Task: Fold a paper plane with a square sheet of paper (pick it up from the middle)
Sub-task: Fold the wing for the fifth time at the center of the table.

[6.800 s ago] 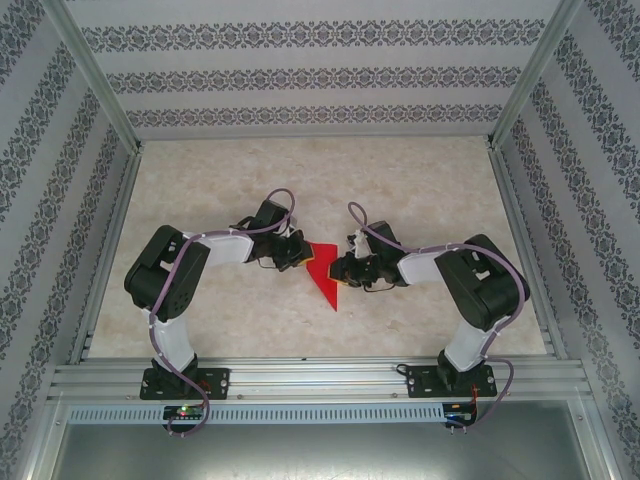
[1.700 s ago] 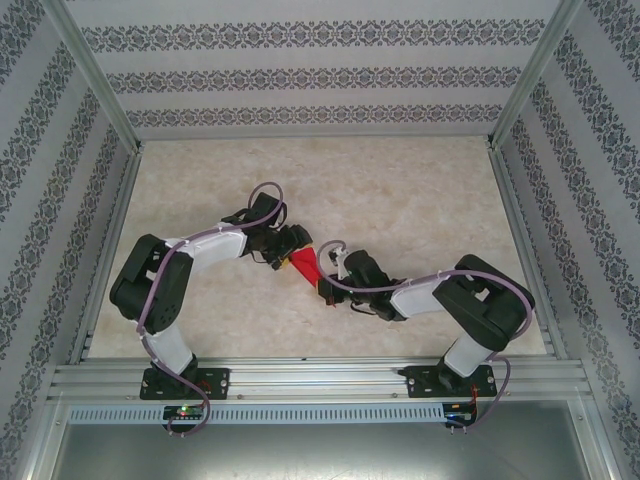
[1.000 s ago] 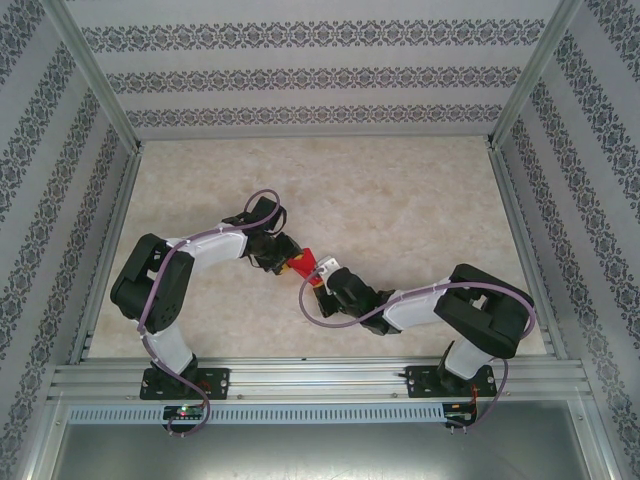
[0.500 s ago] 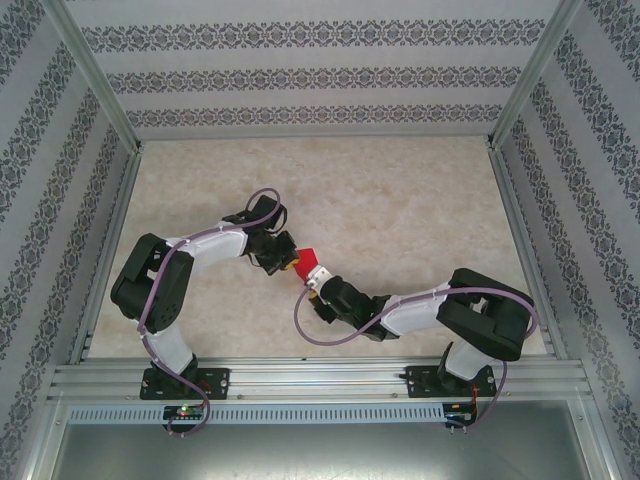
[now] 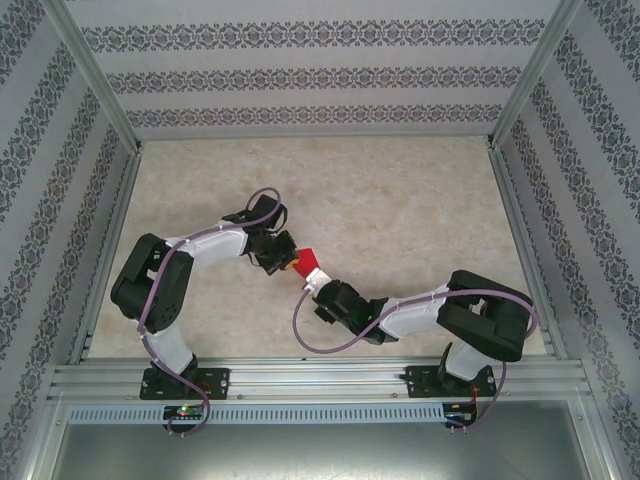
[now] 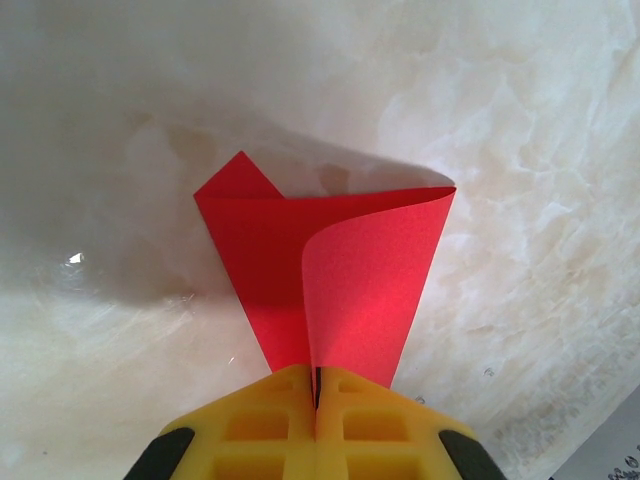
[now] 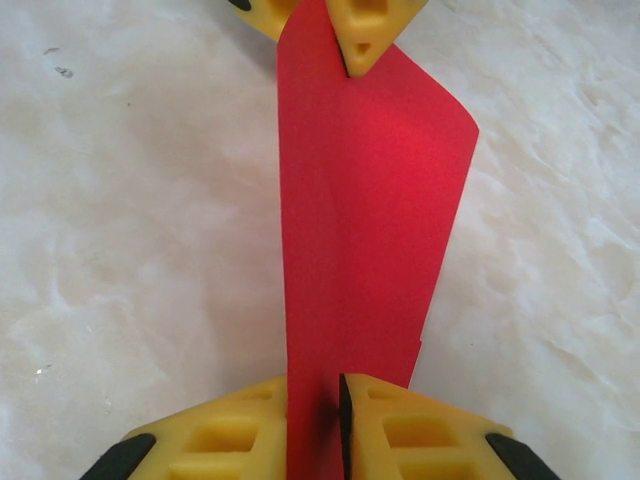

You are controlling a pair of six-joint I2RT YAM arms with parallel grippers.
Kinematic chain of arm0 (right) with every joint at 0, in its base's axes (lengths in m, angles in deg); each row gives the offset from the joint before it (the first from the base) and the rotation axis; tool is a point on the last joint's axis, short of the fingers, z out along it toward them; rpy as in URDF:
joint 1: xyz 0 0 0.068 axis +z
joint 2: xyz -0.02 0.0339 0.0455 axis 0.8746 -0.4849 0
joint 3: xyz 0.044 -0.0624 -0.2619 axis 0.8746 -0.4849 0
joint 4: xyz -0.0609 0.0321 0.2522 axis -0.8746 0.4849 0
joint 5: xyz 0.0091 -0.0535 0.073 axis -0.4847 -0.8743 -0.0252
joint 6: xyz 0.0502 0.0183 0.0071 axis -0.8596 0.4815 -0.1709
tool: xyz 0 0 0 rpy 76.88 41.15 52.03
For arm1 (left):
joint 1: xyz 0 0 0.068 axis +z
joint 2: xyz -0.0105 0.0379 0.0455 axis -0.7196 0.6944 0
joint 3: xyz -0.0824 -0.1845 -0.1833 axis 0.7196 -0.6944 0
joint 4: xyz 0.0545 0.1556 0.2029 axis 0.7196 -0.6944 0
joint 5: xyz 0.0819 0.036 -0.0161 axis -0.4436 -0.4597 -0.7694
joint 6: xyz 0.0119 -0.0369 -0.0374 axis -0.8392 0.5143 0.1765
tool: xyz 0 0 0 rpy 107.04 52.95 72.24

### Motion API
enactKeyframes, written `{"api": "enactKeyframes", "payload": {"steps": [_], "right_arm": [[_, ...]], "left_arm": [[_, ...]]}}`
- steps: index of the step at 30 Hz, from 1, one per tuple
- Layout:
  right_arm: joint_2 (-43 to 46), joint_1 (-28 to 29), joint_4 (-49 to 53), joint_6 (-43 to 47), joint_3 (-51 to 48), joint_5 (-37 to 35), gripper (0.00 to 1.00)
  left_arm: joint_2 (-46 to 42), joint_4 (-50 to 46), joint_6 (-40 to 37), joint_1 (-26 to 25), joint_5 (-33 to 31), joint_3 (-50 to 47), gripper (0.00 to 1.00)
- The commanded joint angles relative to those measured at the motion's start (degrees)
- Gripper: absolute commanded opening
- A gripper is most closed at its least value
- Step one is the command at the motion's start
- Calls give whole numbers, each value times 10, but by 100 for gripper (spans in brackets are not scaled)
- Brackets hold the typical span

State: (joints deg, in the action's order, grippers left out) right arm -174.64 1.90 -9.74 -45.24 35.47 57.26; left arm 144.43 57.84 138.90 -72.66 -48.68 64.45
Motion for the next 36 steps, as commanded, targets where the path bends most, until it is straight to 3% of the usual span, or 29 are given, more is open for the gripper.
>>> {"api": "enactKeyframes", "payload": {"steps": [1,7,12,17,19,25,32,36], "right_arm": [[-3,6,1,6,13,-19,19],[-8,5,6,3,19,-29,16],[-8,5,9,-6,21,-23,2],[-6,-1,14,-49,21,-3,0],[-2,-10,11,-74,18,22,0],[22,-65,-13,-184,2,133,0],[22,-132,-49,-270,-5,272,0],[20,-156,-73,-299,-12,309,0]], "left_arm": [[3,-19,-16,-4,6,11,0],[3,-18,-17,-4,9,10,0],[-2,-15,-20,-4,9,7,1],[-34,-29,-34,-3,-22,4,19],[-49,-44,-41,-2,-40,5,32],[-108,-93,-62,2,-122,-2,50],[-166,-99,-62,7,-171,-42,52],[-167,-98,-66,10,-164,-48,51]]}}
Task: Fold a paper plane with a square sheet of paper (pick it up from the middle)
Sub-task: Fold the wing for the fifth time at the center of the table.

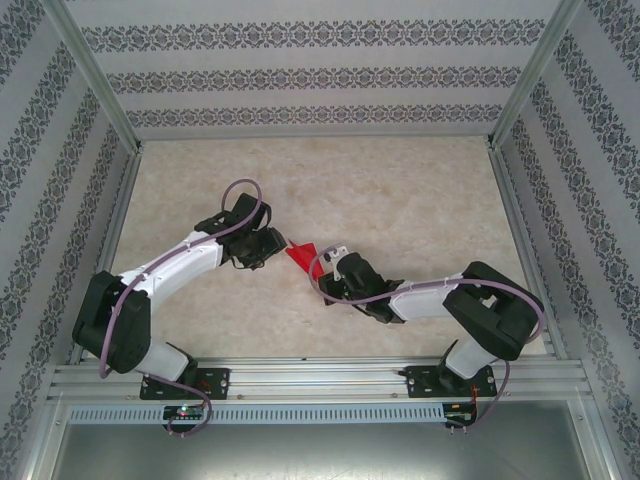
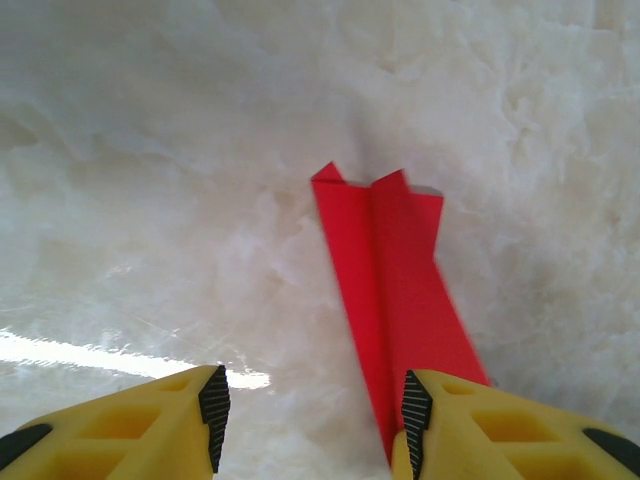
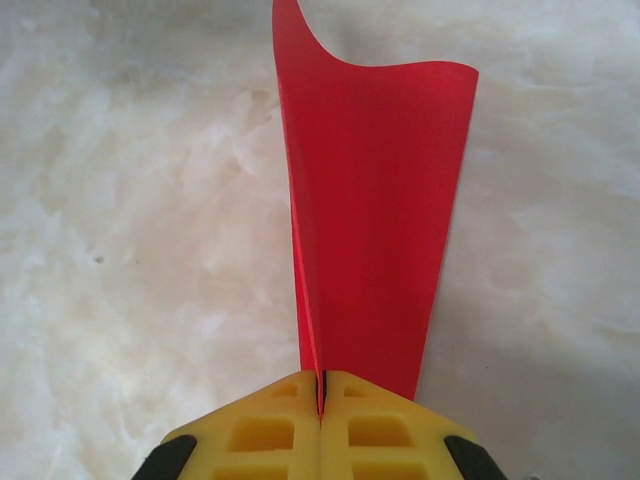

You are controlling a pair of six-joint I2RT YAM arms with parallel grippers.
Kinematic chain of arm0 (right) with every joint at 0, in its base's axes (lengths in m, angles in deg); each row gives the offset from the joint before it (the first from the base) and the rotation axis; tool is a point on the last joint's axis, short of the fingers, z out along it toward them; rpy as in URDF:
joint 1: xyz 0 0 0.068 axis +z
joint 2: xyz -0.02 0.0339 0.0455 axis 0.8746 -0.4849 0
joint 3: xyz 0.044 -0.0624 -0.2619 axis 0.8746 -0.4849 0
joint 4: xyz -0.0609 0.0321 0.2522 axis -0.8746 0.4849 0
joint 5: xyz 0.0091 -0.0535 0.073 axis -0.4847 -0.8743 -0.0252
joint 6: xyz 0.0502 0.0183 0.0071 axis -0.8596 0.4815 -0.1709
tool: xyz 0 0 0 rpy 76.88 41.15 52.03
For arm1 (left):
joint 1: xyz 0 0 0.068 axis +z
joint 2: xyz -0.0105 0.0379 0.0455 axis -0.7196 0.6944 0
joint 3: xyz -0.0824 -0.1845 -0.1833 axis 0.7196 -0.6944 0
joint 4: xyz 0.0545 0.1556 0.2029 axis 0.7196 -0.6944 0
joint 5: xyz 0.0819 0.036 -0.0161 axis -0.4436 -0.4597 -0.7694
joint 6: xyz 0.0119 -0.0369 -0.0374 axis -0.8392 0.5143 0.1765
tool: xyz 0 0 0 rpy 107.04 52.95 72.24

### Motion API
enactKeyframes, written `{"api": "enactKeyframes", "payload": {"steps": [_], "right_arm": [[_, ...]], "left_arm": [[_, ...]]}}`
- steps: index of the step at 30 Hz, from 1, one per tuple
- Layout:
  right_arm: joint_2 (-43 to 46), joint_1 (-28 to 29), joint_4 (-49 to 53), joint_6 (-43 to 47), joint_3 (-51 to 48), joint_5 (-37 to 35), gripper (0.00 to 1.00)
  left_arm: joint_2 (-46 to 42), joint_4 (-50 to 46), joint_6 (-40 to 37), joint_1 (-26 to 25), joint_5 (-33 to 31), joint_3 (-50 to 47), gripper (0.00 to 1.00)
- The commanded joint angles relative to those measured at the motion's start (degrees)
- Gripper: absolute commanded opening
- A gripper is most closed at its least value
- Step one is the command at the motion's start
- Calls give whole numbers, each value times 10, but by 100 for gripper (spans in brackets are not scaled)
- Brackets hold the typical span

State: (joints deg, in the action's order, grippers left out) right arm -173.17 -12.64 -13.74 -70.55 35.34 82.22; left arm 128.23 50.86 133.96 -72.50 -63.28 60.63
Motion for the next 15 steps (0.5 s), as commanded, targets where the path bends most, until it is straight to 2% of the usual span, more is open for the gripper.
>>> {"api": "enactKeyframes", "payload": {"steps": [1,15], "right_arm": [[4,-14,-34,-50,-12,64,0],[-71,-49,-36,-140,17,150,0]], "left_arm": [[-4,-25,-17,9,-15,-11,51],[2,40,-19,8,46,-39,47]]}}
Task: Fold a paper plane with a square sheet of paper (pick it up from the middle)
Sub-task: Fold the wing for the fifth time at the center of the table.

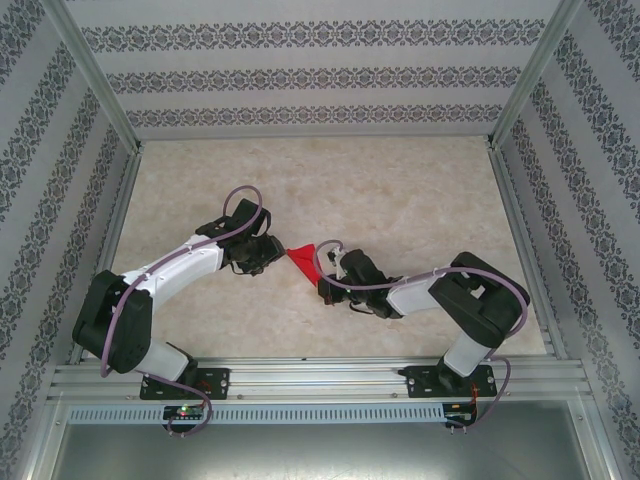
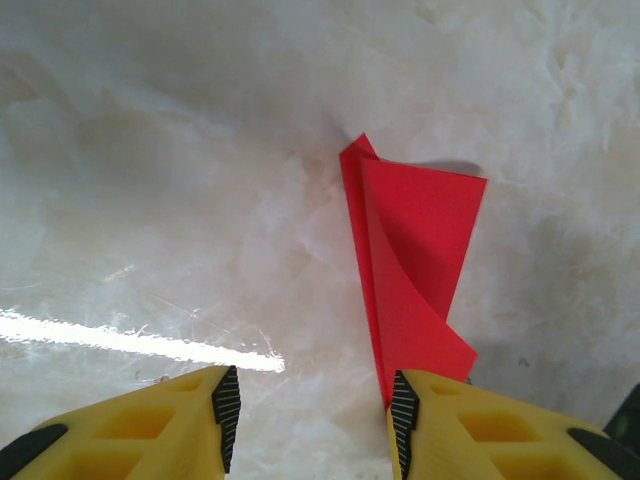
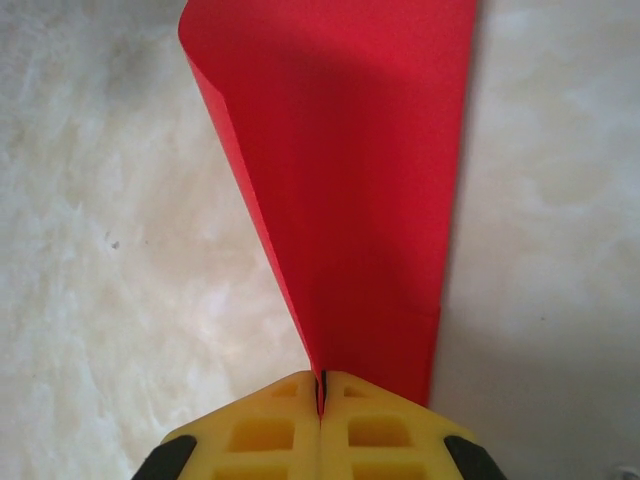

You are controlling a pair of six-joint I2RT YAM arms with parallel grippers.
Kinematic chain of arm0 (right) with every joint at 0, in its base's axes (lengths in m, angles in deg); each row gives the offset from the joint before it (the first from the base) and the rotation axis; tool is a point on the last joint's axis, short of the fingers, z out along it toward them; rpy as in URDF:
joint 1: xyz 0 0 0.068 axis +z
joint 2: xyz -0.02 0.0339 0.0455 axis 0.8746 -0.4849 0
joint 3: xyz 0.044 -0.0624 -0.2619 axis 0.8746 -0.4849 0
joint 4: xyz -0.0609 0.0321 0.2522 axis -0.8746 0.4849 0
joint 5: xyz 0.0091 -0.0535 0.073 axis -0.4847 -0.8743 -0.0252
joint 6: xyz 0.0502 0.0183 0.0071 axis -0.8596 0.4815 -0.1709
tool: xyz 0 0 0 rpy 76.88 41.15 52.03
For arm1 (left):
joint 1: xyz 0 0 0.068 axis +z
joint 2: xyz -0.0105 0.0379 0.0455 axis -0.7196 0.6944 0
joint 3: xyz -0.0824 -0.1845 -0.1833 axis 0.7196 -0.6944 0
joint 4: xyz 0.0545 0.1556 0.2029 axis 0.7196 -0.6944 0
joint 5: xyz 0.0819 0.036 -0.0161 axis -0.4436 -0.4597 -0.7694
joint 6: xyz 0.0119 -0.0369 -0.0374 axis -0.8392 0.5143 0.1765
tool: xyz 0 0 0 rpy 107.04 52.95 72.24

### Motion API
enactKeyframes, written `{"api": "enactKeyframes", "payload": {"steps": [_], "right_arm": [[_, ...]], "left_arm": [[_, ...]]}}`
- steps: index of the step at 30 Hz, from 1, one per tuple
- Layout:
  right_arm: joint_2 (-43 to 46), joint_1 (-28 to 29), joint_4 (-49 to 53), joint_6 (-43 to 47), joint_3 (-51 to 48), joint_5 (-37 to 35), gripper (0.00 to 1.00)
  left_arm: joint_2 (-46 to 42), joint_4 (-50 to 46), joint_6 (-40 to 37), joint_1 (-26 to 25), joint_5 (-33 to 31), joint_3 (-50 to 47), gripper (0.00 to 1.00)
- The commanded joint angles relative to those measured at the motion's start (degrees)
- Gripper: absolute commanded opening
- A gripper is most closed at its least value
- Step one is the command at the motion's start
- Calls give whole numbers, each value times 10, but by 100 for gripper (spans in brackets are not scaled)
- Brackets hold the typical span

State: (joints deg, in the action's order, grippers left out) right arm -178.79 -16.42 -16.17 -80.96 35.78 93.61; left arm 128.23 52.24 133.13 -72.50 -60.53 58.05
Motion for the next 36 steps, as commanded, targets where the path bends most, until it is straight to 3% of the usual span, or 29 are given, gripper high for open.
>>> {"api": "enactKeyframes", "payload": {"steps": [1,16,22,28,36], "right_arm": [[-19,-14,-18,-44,12,46,0],[-59,-62,-96,-190,-14,118,0],[-62,-76,-56,-216,-12,117,0],[-74,-84,-55,-234,-14,123,0],[-85,-90,-55,-263,-16,129,0]], "left_arm": [[2,34,-11,8,23,-16,47],[44,213,-17,-12,137,-49,41],[82,284,-10,-27,170,-50,30],[118,334,-8,-41,180,-46,0],[155,363,-4,-43,178,-44,0]]}}
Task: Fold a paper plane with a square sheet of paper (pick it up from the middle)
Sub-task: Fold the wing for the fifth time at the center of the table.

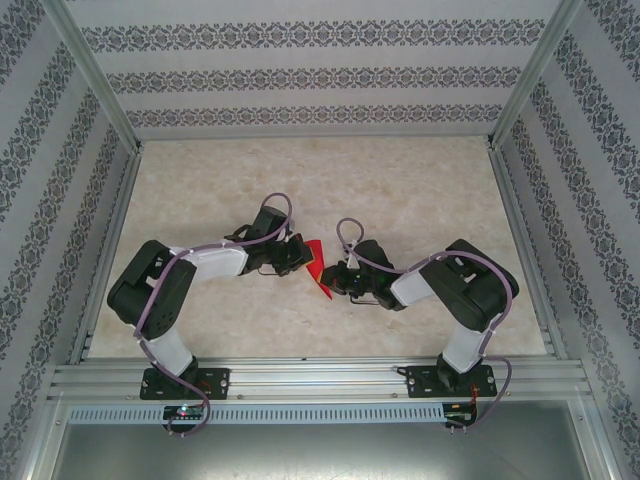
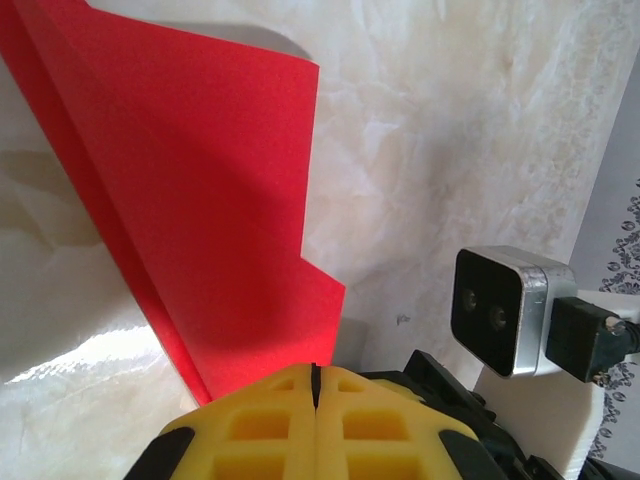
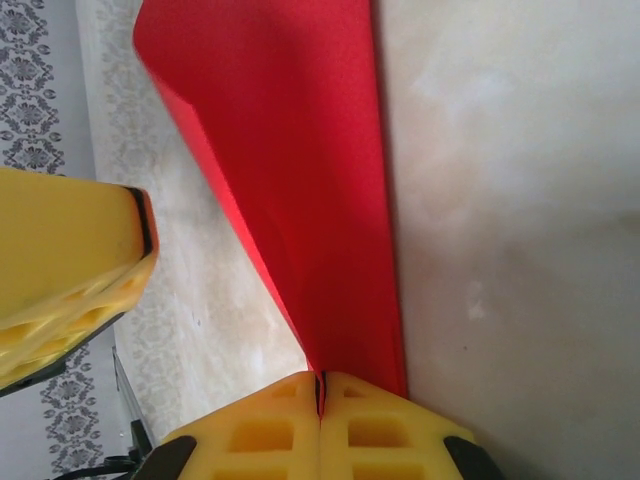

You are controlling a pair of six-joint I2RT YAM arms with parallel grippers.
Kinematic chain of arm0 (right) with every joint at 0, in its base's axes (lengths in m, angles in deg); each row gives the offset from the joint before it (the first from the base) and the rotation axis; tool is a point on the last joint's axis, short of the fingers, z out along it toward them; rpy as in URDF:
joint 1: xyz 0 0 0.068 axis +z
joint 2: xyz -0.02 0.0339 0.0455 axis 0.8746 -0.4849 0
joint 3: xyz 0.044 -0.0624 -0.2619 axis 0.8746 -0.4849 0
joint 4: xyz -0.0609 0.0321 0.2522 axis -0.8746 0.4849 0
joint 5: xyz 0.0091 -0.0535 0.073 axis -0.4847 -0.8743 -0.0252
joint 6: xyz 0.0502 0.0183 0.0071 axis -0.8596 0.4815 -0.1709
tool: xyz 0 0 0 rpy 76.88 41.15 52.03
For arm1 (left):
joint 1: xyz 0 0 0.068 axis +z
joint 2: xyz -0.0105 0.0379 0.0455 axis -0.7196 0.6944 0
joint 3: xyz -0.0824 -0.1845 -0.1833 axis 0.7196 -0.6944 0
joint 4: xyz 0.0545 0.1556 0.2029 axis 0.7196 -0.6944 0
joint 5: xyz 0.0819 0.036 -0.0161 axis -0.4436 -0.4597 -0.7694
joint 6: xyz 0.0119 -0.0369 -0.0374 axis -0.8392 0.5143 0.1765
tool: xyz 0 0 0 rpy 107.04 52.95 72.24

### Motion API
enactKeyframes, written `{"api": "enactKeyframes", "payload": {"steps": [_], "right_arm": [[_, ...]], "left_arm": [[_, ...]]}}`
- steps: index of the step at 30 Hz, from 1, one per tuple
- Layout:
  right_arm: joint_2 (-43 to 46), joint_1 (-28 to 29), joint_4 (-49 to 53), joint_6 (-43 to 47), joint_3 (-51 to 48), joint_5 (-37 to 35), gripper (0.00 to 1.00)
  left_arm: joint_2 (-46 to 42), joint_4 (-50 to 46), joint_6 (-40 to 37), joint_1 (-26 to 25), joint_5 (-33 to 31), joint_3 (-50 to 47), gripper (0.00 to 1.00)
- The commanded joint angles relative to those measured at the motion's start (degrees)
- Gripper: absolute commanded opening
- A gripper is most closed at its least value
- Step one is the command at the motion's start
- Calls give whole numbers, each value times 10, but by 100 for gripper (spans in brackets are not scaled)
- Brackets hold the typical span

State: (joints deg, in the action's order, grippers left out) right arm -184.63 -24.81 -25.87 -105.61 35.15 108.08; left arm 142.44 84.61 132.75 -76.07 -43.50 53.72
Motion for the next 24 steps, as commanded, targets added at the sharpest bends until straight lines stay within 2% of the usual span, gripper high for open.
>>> {"api": "enactKeyframes", "payload": {"steps": [1,18,24], "right_arm": [[-28,-7,41,-19,-10,-16,0],[-38,-11,50,-23,-9,-17,0],[-31,-10,57,-16,-6,-17,0]], "left_arm": [[17,41,-2,-7,7,1,0],[60,67,-10,-8,29,15,0],[98,-8,-7,-8,20,36,0]]}}
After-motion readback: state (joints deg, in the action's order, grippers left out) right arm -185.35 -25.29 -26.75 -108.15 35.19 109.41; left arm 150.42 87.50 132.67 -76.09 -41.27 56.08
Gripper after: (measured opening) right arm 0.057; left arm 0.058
